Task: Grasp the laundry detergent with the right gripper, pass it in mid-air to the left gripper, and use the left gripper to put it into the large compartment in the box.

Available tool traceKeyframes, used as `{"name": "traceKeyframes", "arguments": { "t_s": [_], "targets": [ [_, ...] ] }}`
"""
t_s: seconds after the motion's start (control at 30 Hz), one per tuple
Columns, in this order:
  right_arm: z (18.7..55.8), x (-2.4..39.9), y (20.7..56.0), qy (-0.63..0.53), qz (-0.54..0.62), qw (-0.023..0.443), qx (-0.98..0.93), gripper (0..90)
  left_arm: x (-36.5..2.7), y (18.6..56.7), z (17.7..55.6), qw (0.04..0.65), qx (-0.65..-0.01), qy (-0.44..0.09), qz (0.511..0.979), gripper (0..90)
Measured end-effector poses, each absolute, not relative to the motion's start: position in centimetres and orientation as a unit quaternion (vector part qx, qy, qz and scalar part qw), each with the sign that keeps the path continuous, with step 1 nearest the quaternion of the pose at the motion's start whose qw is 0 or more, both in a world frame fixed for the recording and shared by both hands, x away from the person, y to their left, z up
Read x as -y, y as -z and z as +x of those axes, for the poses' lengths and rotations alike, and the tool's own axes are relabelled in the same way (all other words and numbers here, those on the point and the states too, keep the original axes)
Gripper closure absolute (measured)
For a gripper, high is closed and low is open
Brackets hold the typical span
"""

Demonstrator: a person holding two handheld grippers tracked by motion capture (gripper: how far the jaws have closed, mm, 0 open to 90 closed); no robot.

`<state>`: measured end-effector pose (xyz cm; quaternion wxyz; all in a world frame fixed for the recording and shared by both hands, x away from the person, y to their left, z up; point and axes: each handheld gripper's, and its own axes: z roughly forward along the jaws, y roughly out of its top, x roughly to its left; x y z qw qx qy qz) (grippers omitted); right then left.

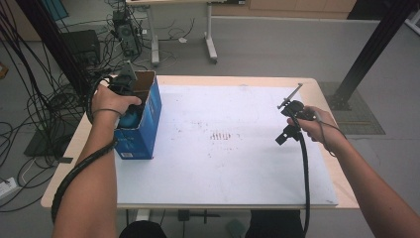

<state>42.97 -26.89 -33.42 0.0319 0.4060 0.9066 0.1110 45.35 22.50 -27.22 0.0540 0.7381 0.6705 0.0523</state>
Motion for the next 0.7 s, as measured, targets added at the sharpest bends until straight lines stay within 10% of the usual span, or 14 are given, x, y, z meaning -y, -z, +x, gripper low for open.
{"name": "traceKeyframes", "arguments": {
  "t_s": [0.7],
  "targets": [
    [43.01, 26.99, 33.43, -0.114, 0.407, 0.031, -0.906, 7.0, -22.46, 27.22, 45.29, 0.053, -0.671, -0.053, 0.738, 37.4]
  ]
}}
